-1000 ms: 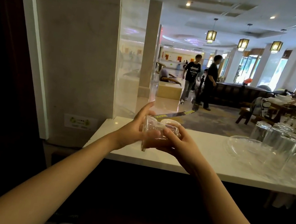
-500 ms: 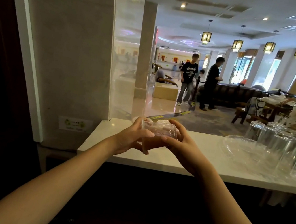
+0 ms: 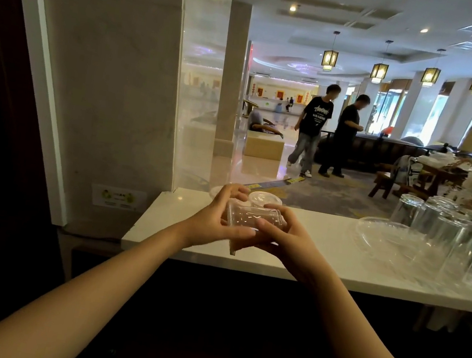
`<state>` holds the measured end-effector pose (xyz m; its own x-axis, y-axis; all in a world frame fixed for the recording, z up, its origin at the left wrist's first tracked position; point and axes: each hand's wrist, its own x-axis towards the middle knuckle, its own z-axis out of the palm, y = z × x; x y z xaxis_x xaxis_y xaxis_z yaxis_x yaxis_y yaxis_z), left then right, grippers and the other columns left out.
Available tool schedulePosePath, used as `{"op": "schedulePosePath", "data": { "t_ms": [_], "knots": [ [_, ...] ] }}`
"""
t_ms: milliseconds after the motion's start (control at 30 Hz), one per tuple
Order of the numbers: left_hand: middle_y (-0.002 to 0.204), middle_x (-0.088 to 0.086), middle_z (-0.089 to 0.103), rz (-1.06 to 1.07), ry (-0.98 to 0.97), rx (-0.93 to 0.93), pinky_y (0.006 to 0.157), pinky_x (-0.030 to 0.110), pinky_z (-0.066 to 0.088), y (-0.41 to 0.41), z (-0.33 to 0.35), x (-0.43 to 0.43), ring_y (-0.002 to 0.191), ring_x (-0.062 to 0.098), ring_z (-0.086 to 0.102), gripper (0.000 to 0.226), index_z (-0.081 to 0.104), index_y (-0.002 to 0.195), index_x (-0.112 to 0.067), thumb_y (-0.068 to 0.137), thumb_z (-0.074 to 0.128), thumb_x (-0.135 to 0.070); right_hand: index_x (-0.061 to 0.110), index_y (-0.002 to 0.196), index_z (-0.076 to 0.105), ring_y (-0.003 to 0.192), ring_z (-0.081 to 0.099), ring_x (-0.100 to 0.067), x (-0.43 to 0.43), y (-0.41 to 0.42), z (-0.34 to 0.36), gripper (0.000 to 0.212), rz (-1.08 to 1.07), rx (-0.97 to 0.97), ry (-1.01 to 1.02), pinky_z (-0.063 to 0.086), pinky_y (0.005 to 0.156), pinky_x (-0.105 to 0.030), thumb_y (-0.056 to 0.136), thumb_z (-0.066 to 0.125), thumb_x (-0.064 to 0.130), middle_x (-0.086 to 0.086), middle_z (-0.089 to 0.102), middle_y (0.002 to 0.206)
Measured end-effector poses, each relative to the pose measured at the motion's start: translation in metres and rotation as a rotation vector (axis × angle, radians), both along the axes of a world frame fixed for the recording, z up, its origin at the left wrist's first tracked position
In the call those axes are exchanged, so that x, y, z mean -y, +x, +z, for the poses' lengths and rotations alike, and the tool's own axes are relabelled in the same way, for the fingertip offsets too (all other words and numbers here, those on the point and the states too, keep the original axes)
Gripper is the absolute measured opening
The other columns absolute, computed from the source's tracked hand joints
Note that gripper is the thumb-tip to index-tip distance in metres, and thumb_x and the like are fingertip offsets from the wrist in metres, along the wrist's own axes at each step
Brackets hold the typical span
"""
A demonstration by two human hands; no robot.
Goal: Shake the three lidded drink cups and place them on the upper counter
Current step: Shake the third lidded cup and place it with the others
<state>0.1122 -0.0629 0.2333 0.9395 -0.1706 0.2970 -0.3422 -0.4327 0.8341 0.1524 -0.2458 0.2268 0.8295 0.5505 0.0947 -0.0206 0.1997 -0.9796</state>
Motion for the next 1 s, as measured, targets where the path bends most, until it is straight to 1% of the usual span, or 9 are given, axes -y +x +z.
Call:
{"op": "schedulePosePath", "data": {
  "t_ms": [100, 167, 233, 400, 467, 567, 700, 833, 1000],
  "knots": [
    [0.133, 0.005, 0.040, -0.043, -0.174, -0.255, 0.081, 0.021, 0.054, 0.006, 0.012, -0.006, 0.104, 0.010, 0.054, 0.056, 0.028, 0.130, -0.032, 0.085, 0.061, -0.039, 0.022, 0.117, 0.052, 0.108, 0.059, -0.028, -0.002, -0.001, -0.006, 0.043, 0.011, 0.094, 0.017, 0.056, 0.085, -0.036, 0.081, 0.067, 0.004, -0.015, 0.053, 0.123],
    [0.133, 0.008, 0.042, -0.133, -0.223, -0.442, 0.087, 0.035, 0.054, 0.009, 0.016, -0.014, 0.111, 0.023, 0.054, 0.081, 0.033, 0.132, -0.031, 0.064, 0.073, -0.053, 0.026, 0.114, 0.054, 0.112, 0.058, -0.029, -0.002, 0.001, -0.006, 0.047, 0.008, 0.201, -0.020, 0.053, 0.091, -0.038, 0.077, 0.070, 0.004, -0.013, 0.052, 0.126],
    [0.131, 0.007, 0.046, -0.214, -0.193, -0.520, 0.086, 0.035, 0.055, 0.012, 0.018, -0.020, 0.115, 0.028, 0.051, 0.097, 0.041, 0.128, -0.031, 0.044, 0.083, -0.057, 0.029, 0.118, 0.053, 0.114, 0.058, -0.030, -0.001, 0.003, -0.004, 0.053, 0.008, 0.281, -0.061, 0.052, 0.094, -0.039, 0.075, 0.073, 0.003, -0.013, 0.052, 0.127],
    [0.118, 0.006, 0.056, -0.153, -0.218, -0.455, 0.085, 0.031, 0.056, 0.013, 0.014, -0.015, 0.106, 0.023, 0.058, 0.054, 0.051, 0.119, -0.028, 0.068, 0.068, -0.040, 0.022, 0.134, 0.043, 0.114, 0.059, -0.030, 0.001, 0.011, -0.003, 0.072, -0.059, 0.145, -0.007, 0.049, 0.099, -0.043, 0.072, 0.075, 0.002, -0.016, 0.054, 0.125],
    [0.115, 0.005, 0.059, -0.114, -0.301, -0.380, 0.086, 0.033, 0.056, 0.015, 0.004, -0.009, 0.103, 0.023, 0.061, 0.052, 0.050, 0.123, -0.024, 0.073, 0.063, -0.035, 0.010, 0.134, 0.043, 0.114, 0.059, -0.030, -0.001, 0.013, -0.001, 0.064, -0.068, 0.061, 0.078, 0.049, 0.099, -0.040, 0.077, 0.069, 0.000, -0.019, 0.057, 0.126],
    [0.114, 0.010, 0.060, -0.070, -0.538, -0.265, 0.093, 0.045, 0.052, 0.018, -0.013, 0.003, 0.106, 0.030, 0.060, 0.049, 0.052, 0.122, -0.017, 0.075, 0.063, -0.026, 0.006, 0.115, 0.060, 0.107, 0.063, -0.024, -0.003, 0.014, 0.006, 0.038, -0.033, 0.095, 0.100, 0.050, 0.099, -0.036, 0.078, 0.067, 0.008, -0.017, 0.064, 0.117],
    [0.120, 0.014, 0.058, -0.104, -0.726, -0.199, 0.100, 0.053, 0.044, 0.026, -0.023, 0.016, 0.118, 0.035, 0.055, 0.052, 0.050, 0.127, -0.014, 0.077, 0.064, -0.021, 0.007, 0.118, 0.061, 0.111, 0.063, -0.029, 0.001, 0.026, 0.027, 0.042, -0.041, 0.236, -0.048, 0.048, 0.100, -0.041, 0.078, 0.071, 0.014, -0.016, 0.066, 0.117],
    [0.112, 0.004, 0.063, -0.142, -0.626, -0.160, 0.087, 0.026, 0.053, 0.029, -0.008, 0.018, 0.107, 0.018, 0.061, 0.041, 0.056, 0.117, -0.022, 0.079, 0.067, -0.014, 0.008, 0.119, 0.059, 0.111, 0.061, -0.027, 0.007, 0.034, 0.049, 0.042, -0.041, 0.358, -0.184, 0.048, 0.099, -0.038, 0.079, 0.070, 0.006, -0.014, 0.066, 0.117],
    [0.124, 0.008, 0.060, -0.042, -0.268, -0.094, 0.088, 0.020, 0.050, 0.044, 0.014, 0.018, 0.114, 0.018, 0.056, 0.053, 0.052, 0.127, -0.015, 0.078, 0.070, -0.009, 0.012, 0.125, 0.053, 0.108, 0.062, -0.021, 0.014, 0.040, 0.066, 0.048, -0.052, 0.479, -0.369, 0.050, 0.093, -0.033, 0.079, 0.069, 0.005, -0.008, 0.065, 0.116]
  ]
}}
